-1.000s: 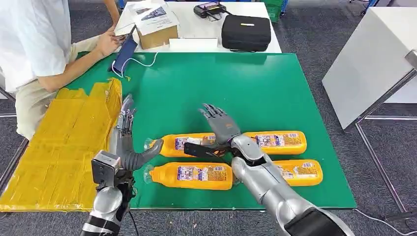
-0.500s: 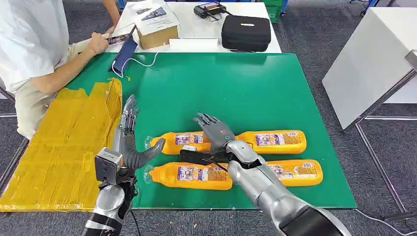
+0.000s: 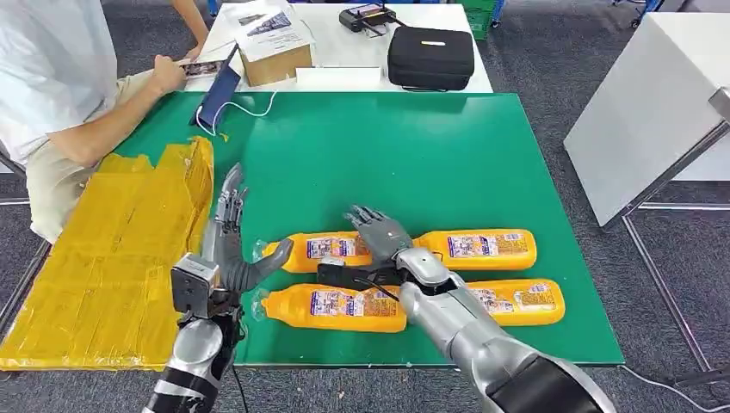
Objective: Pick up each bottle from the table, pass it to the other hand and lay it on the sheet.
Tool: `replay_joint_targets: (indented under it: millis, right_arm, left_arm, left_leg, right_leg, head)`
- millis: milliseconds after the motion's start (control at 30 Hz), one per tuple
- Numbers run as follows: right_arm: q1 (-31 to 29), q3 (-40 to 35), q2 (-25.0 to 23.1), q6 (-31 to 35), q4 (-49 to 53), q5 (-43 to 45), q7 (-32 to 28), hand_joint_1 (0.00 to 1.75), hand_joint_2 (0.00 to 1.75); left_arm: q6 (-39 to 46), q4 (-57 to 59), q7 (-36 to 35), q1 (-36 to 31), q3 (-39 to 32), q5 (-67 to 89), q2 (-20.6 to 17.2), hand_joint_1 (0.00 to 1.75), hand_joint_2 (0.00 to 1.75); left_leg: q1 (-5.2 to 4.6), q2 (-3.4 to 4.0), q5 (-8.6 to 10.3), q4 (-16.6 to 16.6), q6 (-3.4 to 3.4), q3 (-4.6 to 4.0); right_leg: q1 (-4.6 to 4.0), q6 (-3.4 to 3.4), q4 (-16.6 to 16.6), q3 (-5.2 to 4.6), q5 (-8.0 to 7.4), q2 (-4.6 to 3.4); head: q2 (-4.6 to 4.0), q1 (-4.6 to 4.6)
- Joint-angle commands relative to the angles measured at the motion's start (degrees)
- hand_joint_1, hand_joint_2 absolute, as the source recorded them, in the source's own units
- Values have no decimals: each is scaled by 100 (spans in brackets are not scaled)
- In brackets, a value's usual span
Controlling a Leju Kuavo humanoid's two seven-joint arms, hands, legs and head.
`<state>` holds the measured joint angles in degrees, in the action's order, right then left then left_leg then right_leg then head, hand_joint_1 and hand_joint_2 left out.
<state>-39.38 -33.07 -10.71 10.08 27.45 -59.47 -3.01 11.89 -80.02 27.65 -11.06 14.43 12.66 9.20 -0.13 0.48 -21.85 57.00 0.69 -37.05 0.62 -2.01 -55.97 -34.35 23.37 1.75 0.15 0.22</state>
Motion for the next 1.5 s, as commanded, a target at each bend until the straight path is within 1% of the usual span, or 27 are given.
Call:
replay_joint_targets:
  millis: [33, 67, 100, 133, 167, 200, 233, 300, 333, 367, 400, 433, 533, 567, 600, 633, 767, 800, 833, 933, 1000, 1067, 1133, 1167, 1400, 1467, 1500]
  right_arm:
    - [-348, -355, 78, -128, -898, -190, 234, 0, 175]
    - [-342, -342, 79, -123, -918, -187, 240, 3, 175]
    - [-339, -332, 94, -120, -934, -183, 245, 24, 175]
    - [-337, -326, 99, -107, -945, -186, 245, 58, 175]
    - [-341, -324, 104, -101, -957, -195, 251, 131, 175]
    - [-342, -324, 110, -103, -961, -198, 248, 138, 175]
    - [-343, -302, 107, -92, -963, -200, 227, 136, 175]
    - [-334, -267, 109, -71, -953, -178, 200, 131, 175]
    - [-334, -267, 109, -71, -953, -178, 200, 131, 175]
    - [-334, -267, 109, -71, -953, -178, 200, 131, 175]
    - [-334, -267, 109, -71, -953, -178, 200, 131, 175]
    - [-334, -267, 109, -71, -953, -178, 200, 133, 175]
    - [-290, -210, 144, 20, -925, -155, 169, 143, 175]
    - [-275, -197, 159, 77, -916, -157, 155, 154, 175]
    - [-246, -170, 177, 217, -866, -157, 138, 164, 175]
    - [-221, -94, 182, 374, -834, -108, 96, 169, 175]
    - [-221, -94, 182, 374, -834, -108, 96, 169, 175]
    - [-221, -94, 182, 374, -834, -108, 96, 169, 175]
    - [-221, -94, 182, 374, -834, -108, 96, 169, 175]
    - [-221, -94, 182, 374, -834, -108, 96, 169, 175]
    - [-221, -94, 182, 374, -834, -108, 96, 169, 175]
    - [-221, -94, 182, 374, -834, -108, 96, 169, 175]
    - [-221, -94, 182, 374, -834, -108, 96, 169, 175]
    - [-198, -52, 185, 481, -794, -83, 70, 175, 175]
    - [151, 805, 177, 2377, -161, 329, -590, 175, 175]
    - [335, 1177, 158, 2964, 254, 610, -953, 175, 175]
    - [463, 1441, 159, 2992, 590, 697, -1162, 175, 175]
  left_arm:
    - [63, 431, 26, -285, 233, 38, -13, 0, 175]
    - [67, 427, 29, -288, 240, 29, -14, 0, 175]
    - [68, 433, 31, -289, 244, 22, -15, 0, 175]
    - [70, 440, 33, -295, 247, 12, -15, 0, 175]
    - [72, 452, 36, -303, 248, 4, -17, 0, 175]
    - [72, 456, 37, -314, 247, 1, -16, 0, 175]
    - [74, 482, 43, -335, 250, -20, -16, 0, 175]
    - [72, 486, 45, -341, 251, -34, -14, 0, 175]
    - [72, 486, 45, -341, 251, -34, -14, 0, 175]
    - [72, 486, 45, -341, 251, -34, -14, 0, 175]
    - [72, 486, 45, -341, 251, -34, -14, 0, 175]
    - [72, 486, 45, -341, 251, -34, -14, 0, 175]
    - [75, 468, 63, -322, 218, -112, -7, 0, 175]
    - [76, 459, 66, -317, 211, -122, -17, 0, 175]
    - [75, 447, 66, -311, 205, -129, -26, 0, 175]
    - [74, 430, 67, -303, 201, -136, -32, 0, 175]
    - [74, 430, 67, -303, 201, -136, -32, 0, 175]
    - [74, 430, 67, -303, 201, -136, -32, 0, 175]
    - [74, 430, 67, -303, 201, -136, -32, 0, 175]
    - [74, 430, 67, -303, 201, -136, -32, 0, 175]
    - [74, 430, 67, -303, 201, -136, -32, 0, 175]
    - [74, 430, 67, -303, 201, -136, -32, 0, 175]
    - [74, 430, 67, -303, 201, -136, -32, 0, 175]
    - [73, 419, 67, -299, 199, -136, -32, 0, 175]
    - [53, 393, 59, -302, 269, -132, 13, 0, 175]
    - [62, 409, 73, -309, 303, -124, 22, 0, 175]
    - [77, 417, 84, -310, 321, -115, 22, 0, 175]
  left_leg:
    - [2, -13, -5, -2, -3, 17]
    - [3, -15, -10, -1, -5, 28]
    - [5, -16, -15, 2, -6, 32]
    - [1, -13, -8, -2, -4, 22]
    - [5, -17, -16, 3, -7, 34]
    - [3, -16, -14, 2, -6, 31]
    - [0, -11, -4, -1, -4, 14]
    - [4, -16, -16, 3, -7, 36]
    - [2, -14, -8, -1, -5, 23]
    - [6, -17, -15, 2, -7, 37]
    - [3, -14, -6, -1, -4, 21]
    - [3, -14, -12, 0, -5, 32]
    - [5, -16, -13, 3, -5, 31]
    - [2, -12, -6, -2, -3, 21]
    - [4, -17, -13, 2, -6, 32]
    - [4, -18, -15, 1, -6, 37]
    - [2, -14, -12, -1, -6, 31]
    - [1, -10, -5, -2, -4, 16]
    - [2, -12, -14, 0, -6, 31]
    - [-1, -9, -4, -3, -4, 16]
    - [3, -15, -15, 0, -8, 37]
    - [-1, -9, -6, -1, -4, 18]
    - [1, -11, -7, 0, -4, 21]
    - [2, -13, -12, 1, -6, 30]
    - [2, -17, -14, 2, -6, 27]
    - [1, -12, -12, 0, -6, 25]
    - [3, -14, -14, 2, -6, 25]
  right_leg:
    - [0, 3, 4, 23, 8, 2]
    - [0, 5, 4, 34, 14, 0]
    - [-2, 6, 3, 40, 17, -2]
    - [1, 4, 3, 26, 11, 0]
    - [-2, 7, 3, 43, 20, -1]
    - [-1, 6, 2, 38, 17, -1]
    - [1, 3, 2, 17, 7, 0]
    - [-2, 8, 1, 43, 19, -3]
    - [0, 5, 3, 28, 11, 1]
    - [-3, 8, 4, 45, 18, -1]
    - [-1, 5, 4, 26, 10, 2]
    - [-1, 6, 3, 37, 14, -2]
    - [-2, 5, 4, 38, 15, -1]
    - [0, 4, 4, 25, 9, 1]
    - [-1, 6, 4, 40, 16, 0]
    - [-1, 6, 4, 45, 18, -1]
    - [0, 6, 4, 37, 15, -2]
    - [0, 4, 5, 20, 7, 0]
    - [0, 6, 4, 37, 16, -4]
    - [1, 4, 4, 19, 7, 0]
    - [-1, 8, 3, 43, 18, -3]
    - [1, 4, 3, 20, 8, -2]
    - [0, 4, 3, 24, 10, -1]
    - [-1, 6, 4, 35, 14, -4]
    - [-1, 6, 2, 35, 17, 0]
    - [0, 5, 4, 31, 14, -3]
    - [-2, 6, 3, 33, 16, -2]
  head:
    - [0, 0]
    - [0, 0]
    - [0, 0]
    - [0, 0]
    - [0, 0]
    - [0, 0]
    - [0, 0]
    - [0, 0]
    - [0, 0]
    - [0, 0]
    - [0, 0]
    - [0, -2]
    - [0, 0]
    - [0, 0]
    - [0, 0]
    - [0, 0]
    - [0, 0]
    - [0, 0]
    - [0, 0]
    - [0, 0]
    - [0, 0]
    - [0, 0]
    - [0, 0]
    - [0, 0]
    - [0, 0]
    - [0, -2]
    - [0, 0]
